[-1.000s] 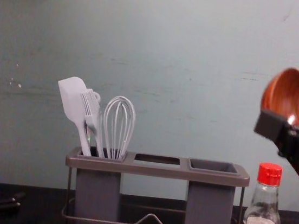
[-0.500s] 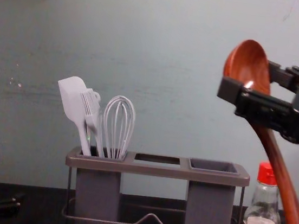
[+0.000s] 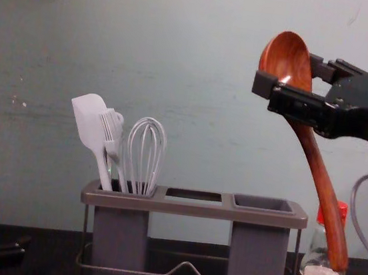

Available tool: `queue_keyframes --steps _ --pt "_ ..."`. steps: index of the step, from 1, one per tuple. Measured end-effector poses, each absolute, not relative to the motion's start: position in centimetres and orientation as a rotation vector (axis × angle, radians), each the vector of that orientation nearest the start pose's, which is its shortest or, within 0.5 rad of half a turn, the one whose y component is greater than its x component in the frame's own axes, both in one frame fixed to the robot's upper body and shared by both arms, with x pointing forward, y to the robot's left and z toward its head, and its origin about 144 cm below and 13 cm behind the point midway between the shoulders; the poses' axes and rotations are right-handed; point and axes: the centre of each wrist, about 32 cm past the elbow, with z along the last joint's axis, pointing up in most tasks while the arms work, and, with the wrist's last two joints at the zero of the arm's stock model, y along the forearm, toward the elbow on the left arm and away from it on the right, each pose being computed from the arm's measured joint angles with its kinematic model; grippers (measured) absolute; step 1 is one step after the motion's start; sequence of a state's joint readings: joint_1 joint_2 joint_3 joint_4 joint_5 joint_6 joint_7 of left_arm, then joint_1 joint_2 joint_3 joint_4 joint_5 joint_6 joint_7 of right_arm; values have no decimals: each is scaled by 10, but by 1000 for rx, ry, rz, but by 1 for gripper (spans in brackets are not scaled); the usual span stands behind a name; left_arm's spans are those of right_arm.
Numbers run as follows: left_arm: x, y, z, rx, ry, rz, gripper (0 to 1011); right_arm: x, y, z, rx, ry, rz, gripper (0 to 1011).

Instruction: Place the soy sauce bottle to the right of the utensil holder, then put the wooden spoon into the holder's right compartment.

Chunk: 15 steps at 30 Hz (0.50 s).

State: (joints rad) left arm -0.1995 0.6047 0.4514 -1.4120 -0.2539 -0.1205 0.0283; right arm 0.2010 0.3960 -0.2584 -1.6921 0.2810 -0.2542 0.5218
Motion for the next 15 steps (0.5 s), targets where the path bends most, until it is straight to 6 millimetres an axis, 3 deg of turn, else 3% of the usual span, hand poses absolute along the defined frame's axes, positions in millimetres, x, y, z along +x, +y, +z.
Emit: queue_keyframes --steps 15 --pt "489 310 1140 304 -285 1248 1005 539 -242 1257 195 -551 -737 840"
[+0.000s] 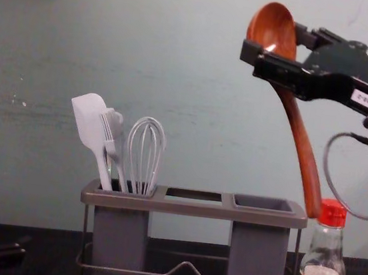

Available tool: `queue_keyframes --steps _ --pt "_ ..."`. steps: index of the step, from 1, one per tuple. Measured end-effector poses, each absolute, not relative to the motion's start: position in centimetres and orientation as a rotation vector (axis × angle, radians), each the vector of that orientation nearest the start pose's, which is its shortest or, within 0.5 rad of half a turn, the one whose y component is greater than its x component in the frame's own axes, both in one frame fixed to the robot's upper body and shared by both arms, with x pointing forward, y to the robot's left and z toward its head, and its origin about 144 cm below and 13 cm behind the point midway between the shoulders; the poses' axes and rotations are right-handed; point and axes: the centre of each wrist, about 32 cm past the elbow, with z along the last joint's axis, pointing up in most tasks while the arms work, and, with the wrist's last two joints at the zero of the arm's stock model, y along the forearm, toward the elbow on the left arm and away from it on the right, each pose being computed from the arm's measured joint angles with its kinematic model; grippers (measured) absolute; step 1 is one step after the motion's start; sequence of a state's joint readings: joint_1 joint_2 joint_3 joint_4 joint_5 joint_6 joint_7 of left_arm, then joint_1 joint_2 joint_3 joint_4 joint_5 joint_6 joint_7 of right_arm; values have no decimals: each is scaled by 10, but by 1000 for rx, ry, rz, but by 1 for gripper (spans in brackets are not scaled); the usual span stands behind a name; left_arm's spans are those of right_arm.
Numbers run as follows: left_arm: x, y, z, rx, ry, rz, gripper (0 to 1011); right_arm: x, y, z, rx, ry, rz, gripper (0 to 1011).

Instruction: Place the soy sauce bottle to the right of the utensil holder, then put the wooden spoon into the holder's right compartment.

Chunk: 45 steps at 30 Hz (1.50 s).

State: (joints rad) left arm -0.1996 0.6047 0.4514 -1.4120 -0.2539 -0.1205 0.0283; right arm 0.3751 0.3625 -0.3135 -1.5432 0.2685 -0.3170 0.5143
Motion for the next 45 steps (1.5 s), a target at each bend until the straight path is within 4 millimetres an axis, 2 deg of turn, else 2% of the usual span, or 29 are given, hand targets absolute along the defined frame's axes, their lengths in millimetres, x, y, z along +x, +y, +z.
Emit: queue_keyframes --steps 11,20,34,45 --pt "489 310 1140 304 -285 1248 1005 569 -227 1256 270 -600 -733 839" --pt "489 310 1140 304 -285 1248 1005 584 -217 1237 338 -642 -770 839" --pt "489 310 1140 304 -285 1248 1005 592 -210 1202 400 -656 -813 839" --pt "489 310 1140 304 -285 1248 1005 589 -209 1178 410 -636 -825 839"
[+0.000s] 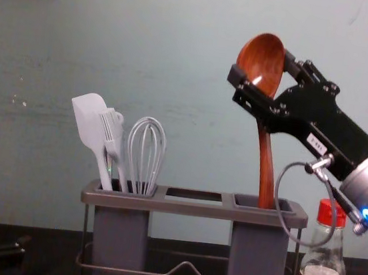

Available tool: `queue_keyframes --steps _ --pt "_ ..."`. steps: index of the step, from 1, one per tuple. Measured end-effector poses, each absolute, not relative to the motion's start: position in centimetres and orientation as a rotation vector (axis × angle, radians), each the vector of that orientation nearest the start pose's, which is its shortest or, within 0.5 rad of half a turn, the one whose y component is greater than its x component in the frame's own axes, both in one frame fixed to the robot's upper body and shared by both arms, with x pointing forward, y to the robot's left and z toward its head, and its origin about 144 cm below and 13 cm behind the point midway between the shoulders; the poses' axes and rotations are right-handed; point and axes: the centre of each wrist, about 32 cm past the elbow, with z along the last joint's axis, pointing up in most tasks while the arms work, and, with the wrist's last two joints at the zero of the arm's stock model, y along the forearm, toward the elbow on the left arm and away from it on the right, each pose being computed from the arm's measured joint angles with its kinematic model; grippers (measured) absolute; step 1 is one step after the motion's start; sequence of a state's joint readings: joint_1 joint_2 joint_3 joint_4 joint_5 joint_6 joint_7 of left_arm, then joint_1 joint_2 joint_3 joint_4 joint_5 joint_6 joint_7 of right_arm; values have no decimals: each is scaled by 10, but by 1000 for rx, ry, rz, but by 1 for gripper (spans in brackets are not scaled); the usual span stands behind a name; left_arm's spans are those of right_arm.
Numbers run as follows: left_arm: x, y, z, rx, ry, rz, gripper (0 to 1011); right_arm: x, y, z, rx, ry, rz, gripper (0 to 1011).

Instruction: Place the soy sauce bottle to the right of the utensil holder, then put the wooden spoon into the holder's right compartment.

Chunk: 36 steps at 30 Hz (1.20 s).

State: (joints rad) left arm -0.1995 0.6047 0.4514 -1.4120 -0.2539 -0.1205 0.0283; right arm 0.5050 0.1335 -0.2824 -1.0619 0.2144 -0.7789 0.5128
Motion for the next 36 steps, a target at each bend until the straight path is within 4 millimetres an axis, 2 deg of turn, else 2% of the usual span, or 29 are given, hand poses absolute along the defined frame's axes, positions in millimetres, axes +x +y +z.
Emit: queue_keyframes --steps 17,36 --pt "489 310 1140 304 -285 1248 1005 572 -216 1141 392 -584 -841 840" --pt "489 310 1140 304 -285 1248 1005 562 -217 1125 368 -560 -844 839"
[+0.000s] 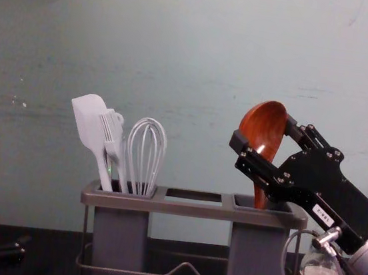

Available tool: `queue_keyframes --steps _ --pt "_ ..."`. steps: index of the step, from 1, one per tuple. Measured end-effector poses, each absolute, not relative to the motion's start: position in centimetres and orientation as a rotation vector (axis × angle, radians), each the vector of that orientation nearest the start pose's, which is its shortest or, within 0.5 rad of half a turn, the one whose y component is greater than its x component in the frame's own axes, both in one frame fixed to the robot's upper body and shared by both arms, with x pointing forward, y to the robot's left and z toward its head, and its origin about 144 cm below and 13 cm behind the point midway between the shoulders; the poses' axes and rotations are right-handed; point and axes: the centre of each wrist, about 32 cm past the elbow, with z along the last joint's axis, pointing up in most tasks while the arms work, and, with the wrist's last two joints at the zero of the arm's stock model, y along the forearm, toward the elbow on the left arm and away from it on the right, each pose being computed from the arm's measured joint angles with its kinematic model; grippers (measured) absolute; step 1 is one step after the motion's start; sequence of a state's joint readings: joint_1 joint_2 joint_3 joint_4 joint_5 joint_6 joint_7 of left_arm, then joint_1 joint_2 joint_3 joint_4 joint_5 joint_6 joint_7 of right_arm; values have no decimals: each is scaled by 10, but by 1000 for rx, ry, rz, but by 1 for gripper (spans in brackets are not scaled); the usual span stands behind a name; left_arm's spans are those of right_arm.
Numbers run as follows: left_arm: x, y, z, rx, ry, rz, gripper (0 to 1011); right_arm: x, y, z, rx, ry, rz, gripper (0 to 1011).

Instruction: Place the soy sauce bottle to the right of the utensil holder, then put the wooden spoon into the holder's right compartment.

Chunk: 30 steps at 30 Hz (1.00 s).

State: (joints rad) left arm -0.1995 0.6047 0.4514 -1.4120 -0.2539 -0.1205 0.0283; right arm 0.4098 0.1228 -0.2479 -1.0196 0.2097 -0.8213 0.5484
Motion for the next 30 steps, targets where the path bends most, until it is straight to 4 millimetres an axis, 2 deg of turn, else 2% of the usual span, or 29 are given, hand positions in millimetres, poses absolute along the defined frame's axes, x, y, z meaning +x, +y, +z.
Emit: queue_keyframes --steps 15,23,30 --pt "489 310 1140 304 -285 1248 1005 558 -218 1122 352 -557 -856 840" --pt "489 310 1140 304 -285 1248 1005 556 -218 1125 356 -564 -869 1002" --pt "489 310 1140 304 -285 1248 1005 555 -217 1130 366 -571 -872 1003"
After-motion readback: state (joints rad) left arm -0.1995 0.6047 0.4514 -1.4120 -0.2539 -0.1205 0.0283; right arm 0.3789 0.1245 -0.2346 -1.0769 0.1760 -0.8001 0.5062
